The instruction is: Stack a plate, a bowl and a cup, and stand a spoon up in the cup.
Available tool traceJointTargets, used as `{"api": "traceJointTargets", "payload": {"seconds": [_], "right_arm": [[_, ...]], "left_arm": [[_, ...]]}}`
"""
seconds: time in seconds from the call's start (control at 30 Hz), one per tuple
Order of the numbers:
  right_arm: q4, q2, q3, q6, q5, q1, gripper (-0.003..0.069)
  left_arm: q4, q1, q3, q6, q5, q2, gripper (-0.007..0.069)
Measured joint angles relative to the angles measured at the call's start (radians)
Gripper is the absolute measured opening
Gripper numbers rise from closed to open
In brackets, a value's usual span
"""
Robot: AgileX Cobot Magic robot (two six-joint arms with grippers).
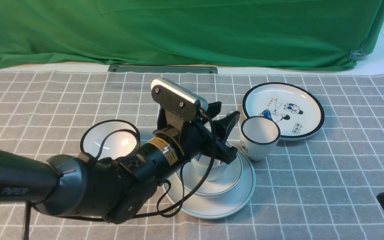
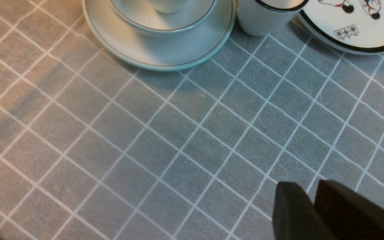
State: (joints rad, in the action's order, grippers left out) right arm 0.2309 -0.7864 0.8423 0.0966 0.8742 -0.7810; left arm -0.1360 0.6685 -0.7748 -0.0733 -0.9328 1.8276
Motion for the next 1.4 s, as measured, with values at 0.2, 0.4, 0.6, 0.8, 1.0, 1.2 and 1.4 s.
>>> {"api": "traceJointTargets", "payload": {"seconds": [0.2, 0.4, 0.6, 0.8, 1.0, 1.2, 1.4], "right_arm": [[0.001, 0.0, 0.018, 0.0, -0.001, 0.0, 0.0144], [0.001, 0.011, 0.083, 0.0, -0.009, 0.0, 0.0144], [0.001, 0.074, 0.052, 0.035, -0.007, 0.0, 0.01], [0.001, 0.207, -0.066, 0.139, -0.043, 0.0, 0.0022], [0.002, 0.282, -0.159, 0.232, -0.109, 0.0, 0.0022], [0.002, 0.283, -0.169, 0.25, -0.118, 0.0, 0.0027], [0.002, 0.284, -0.169, 0.253, -0.12, 0.0, 0.0032]], "left_arm": [[0.005, 0.0, 0.063, 0.0, 0.0, -0.085, 0.0484], [0.008, 0.0, 0.094, -0.013, 0.29, -0.388, 0.0279], [0.008, 0.0, 0.107, -0.014, 0.801, -0.754, 0.0031], [0.008, 0.0, 0.29, -0.015, 0.915, -1.165, 0.0006], [0.008, 0.0, 0.544, -0.015, 0.798, -1.474, 0.0006], [-0.003, 0.0, 0.682, -0.015, 0.744, -1.596, 0.0008], [-0.004, 0.0, 0.779, -0.015, 0.747, -1.609, 0.001]]}}
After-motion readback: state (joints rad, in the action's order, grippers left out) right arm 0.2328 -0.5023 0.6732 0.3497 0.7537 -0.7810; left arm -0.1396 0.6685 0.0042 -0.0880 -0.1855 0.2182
